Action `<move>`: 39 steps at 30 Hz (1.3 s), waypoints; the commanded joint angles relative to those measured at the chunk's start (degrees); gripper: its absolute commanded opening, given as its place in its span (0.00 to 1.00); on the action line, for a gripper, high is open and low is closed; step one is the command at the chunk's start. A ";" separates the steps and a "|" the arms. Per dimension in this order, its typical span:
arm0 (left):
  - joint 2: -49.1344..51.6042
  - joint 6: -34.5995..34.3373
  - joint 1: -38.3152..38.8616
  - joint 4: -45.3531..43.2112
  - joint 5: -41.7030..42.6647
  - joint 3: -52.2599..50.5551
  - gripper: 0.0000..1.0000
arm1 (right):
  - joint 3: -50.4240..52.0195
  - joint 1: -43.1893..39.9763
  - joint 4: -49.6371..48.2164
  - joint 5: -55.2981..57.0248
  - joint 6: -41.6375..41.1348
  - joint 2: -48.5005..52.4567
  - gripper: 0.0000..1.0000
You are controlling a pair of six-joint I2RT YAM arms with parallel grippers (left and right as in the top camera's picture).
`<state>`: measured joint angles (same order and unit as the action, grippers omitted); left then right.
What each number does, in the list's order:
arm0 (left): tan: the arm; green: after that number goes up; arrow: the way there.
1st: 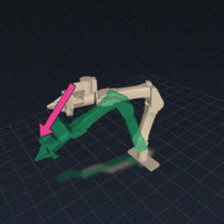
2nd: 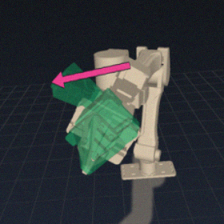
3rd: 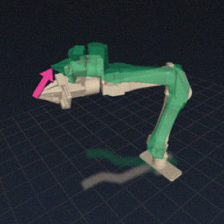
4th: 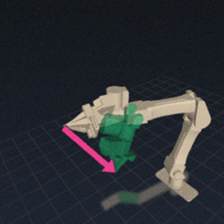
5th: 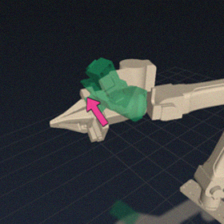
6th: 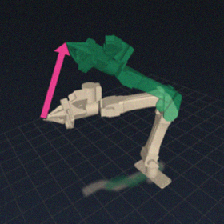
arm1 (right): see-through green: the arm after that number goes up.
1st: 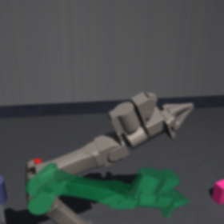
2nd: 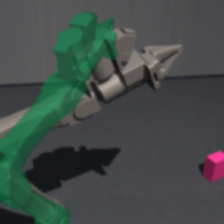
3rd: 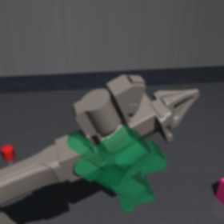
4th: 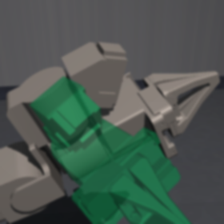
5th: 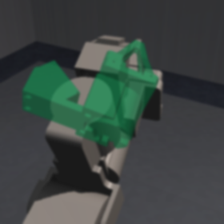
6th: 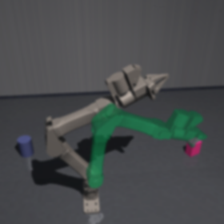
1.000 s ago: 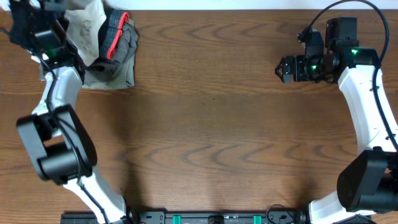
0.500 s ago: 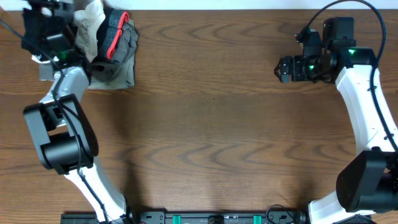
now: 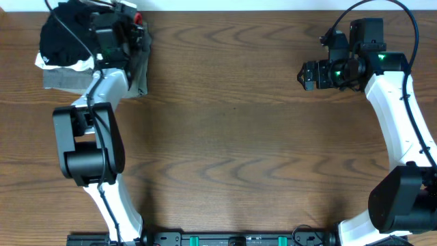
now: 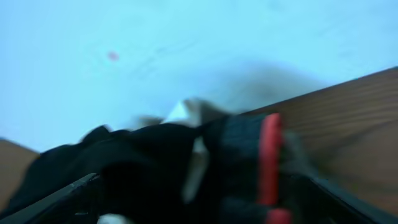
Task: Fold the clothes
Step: 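Lower the black bundle onto the top of the clothes stack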
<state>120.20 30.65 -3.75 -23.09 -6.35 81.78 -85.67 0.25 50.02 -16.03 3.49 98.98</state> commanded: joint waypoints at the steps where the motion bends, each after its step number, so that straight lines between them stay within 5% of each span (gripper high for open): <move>1: -4.79 -5.97 2.49 -0.09 0.57 1.84 0.98 | 0.09 0.59 -0.31 -0.09 -0.72 0.50 0.96; 9: -11.34 -14.78 1.95 -5.11 -11.67 1.84 0.98 | 0.09 0.59 -1.33 -0.07 -0.70 0.52 0.96; 18: -6.03 -28.76 -9.51 -15.45 -8.83 1.84 0.98 | 0.09 0.59 -1.27 -0.09 -0.70 0.52 0.96; 24: 3.74 -30.12 -14.43 -23.52 -6.34 4.31 0.98 | 0.09 0.81 -0.74 -0.52 -0.74 0.52 0.96; 39: 18.45 -30.21 -7.78 -3.63 -4.59 9.60 0.98 | 0.09 3.56 -1.84 -0.39 -1.27 0.52 0.96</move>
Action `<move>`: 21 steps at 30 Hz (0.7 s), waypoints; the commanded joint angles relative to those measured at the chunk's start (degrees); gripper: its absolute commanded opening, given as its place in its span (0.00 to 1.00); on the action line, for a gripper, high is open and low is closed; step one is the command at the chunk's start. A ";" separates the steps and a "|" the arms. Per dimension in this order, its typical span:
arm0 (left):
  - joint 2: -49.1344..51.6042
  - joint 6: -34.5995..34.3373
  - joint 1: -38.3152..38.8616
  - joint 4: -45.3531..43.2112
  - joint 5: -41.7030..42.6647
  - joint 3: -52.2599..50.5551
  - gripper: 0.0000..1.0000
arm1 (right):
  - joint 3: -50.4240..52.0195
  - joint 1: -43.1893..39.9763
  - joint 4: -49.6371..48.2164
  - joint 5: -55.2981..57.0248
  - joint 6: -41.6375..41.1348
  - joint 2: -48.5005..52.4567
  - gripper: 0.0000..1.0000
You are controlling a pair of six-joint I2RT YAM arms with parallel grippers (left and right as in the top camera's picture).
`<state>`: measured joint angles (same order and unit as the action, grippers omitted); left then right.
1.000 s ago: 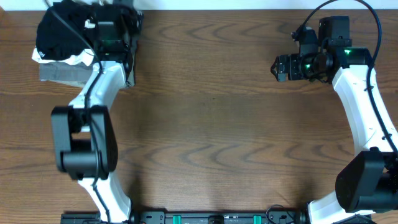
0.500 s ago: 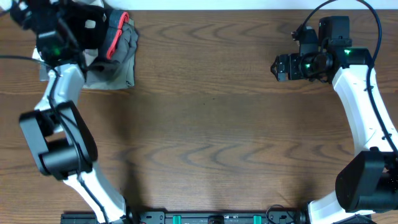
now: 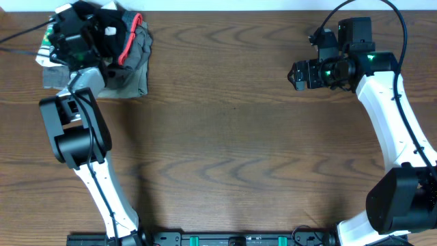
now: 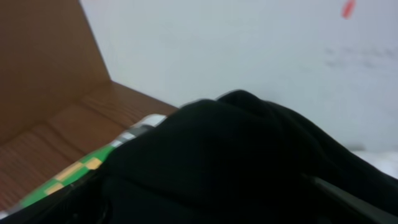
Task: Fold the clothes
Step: 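Lower the black bundle onto the top of the clothes stack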
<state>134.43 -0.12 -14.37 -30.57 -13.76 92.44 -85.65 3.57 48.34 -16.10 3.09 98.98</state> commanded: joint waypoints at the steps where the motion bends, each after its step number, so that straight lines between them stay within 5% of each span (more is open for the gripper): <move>1: 4.37 0.72 3.08 4.79 2.82 -1.07 0.98 | 0.07 0.24 -0.15 -0.33 -0.85 0.52 0.97; 10: -0.09 5.73 3.17 8.90 -2.75 -1.07 0.98 | 0.04 0.20 -3.32 0.26 -0.68 0.50 0.98; 21: -25.64 9.20 3.39 19.76 -7.54 -1.01 0.98 | -3.76 -0.35 -17.05 0.26 0.22 0.11 0.99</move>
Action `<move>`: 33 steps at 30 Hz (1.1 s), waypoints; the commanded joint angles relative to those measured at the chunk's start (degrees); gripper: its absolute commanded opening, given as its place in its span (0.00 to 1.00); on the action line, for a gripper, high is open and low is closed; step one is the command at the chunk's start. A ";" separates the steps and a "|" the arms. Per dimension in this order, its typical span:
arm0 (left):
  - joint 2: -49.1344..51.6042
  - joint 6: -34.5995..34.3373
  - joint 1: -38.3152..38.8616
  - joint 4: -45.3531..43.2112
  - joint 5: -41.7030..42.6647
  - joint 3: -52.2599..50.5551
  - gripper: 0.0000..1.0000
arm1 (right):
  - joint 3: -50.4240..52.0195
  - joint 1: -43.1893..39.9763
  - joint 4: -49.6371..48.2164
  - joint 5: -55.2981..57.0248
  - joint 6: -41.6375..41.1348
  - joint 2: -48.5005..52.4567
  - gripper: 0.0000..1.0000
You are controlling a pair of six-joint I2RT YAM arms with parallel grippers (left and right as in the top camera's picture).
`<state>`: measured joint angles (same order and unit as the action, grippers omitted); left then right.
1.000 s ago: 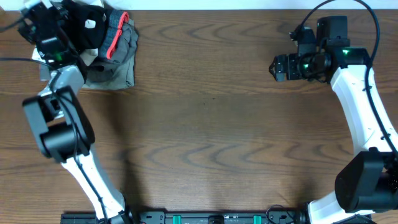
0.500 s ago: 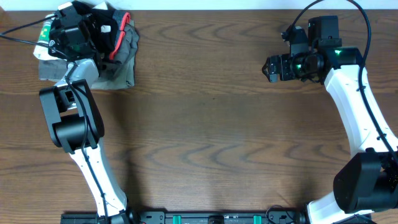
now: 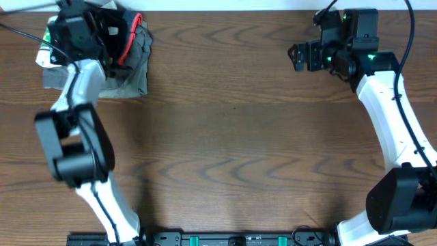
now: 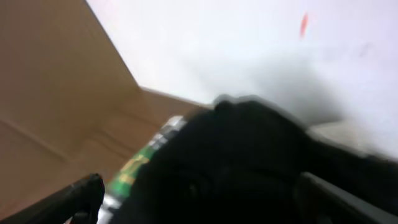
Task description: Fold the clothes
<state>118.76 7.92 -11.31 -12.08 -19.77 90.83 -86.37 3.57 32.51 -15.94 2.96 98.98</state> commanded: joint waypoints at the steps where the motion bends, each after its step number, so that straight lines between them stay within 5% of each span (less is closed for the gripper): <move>1: -12.50 0.92 0.48 2.67 -1.53 0.59 0.98 | -4.04 -0.70 -1.70 0.11 0.35 -0.15 0.99; 13: -35.63 -3.30 4.55 24.87 -1.31 0.59 0.98 | -11.85 -4.33 -1.90 0.11 0.31 -10.73 0.99; 25: -37.51 -3.30 4.52 27.91 -1.31 0.44 0.98 | -11.82 -4.26 -0.55 0.09 0.31 -15.82 0.99; 33: -37.51 -3.30 4.52 33.57 -1.31 0.44 0.98 | -11.80 -4.42 13.49 4.33 1.60 -15.85 0.99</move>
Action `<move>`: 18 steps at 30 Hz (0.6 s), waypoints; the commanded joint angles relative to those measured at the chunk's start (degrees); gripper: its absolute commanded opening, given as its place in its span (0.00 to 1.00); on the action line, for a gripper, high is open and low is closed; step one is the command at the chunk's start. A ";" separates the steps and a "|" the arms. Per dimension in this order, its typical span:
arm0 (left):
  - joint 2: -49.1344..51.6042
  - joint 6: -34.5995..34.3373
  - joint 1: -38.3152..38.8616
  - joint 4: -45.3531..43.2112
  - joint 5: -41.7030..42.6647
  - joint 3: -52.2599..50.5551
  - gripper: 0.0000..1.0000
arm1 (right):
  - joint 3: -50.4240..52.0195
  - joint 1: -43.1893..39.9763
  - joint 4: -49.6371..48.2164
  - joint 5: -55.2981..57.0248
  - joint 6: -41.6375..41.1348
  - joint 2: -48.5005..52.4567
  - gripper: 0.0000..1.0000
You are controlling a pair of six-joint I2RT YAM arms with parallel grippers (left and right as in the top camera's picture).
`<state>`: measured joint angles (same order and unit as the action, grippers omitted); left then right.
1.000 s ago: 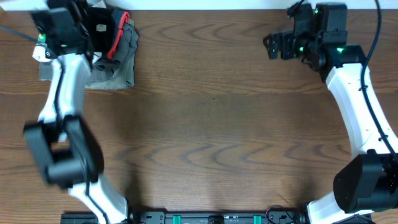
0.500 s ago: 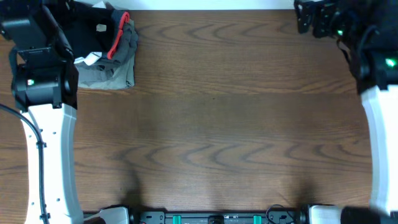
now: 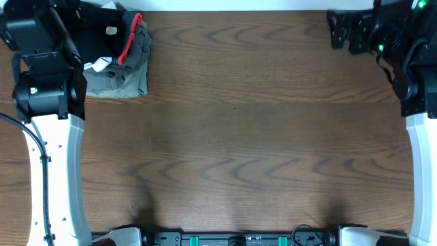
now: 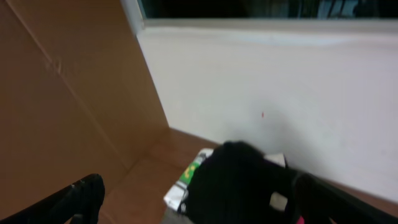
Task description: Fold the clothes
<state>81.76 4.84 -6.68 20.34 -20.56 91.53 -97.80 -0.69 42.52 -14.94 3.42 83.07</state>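
A pile of clothes [image 3: 123,65] lies at the table's back left corner: a grey piece with red trim under a black garment [image 3: 102,19]. In the left wrist view the black garment [image 4: 245,183] lies below and ahead, beside a white and green piece [image 4: 186,186]. My left gripper [image 4: 199,202] hangs open well above the pile, its fingers [image 4: 81,196] wide apart with nothing between them. In the overhead view the left arm [image 3: 41,82] is raised close to the camera and hides that gripper. My right gripper [image 3: 339,31] is at the back right corner; its jaws are too dark to read.
A white wall [image 4: 280,87] runs behind the table's back edge. A brown panel [image 4: 56,106] stands to the left of the pile. The wooden table [image 3: 239,137] shows between the two arms.
My left gripper was low and close over the black garment; now it is much higher and sees the pile from farther off. The right gripper has moved farther back and right, to the corner.
My left gripper was first down at the pile's right side, by the red-trimmed piece. Then it was over the black garment at the pile's left, and stayed there. Now it is high above the pile. Meanwhile the right gripper shifted from mid right toward the back corner.
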 commanded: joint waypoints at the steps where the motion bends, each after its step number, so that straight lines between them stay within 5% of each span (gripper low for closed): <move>1: -0.50 -0.22 -0.11 2.19 -0.52 -0.26 0.98 | -0.37 -0.15 5.77 4.02 1.25 0.04 0.99; 5: -0.50 -0.22 -0.09 5.97 -0.52 -0.26 0.98 | 1.03 0.57 8.13 5.92 1.57 -2.99 0.99; 9: -0.50 -0.22 -0.11 10.23 -0.52 -0.26 0.98 | 9.86 1.09 -1.07 5.95 1.92 -10.99 0.99; 18: -0.50 -0.22 -0.09 18.80 -0.52 -0.26 0.98 | 50.64 1.07 -31.15 5.66 1.73 -37.88 0.99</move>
<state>81.76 4.71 -6.68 37.80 -20.56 91.46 -56.75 -0.14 14.68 -9.50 4.89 50.33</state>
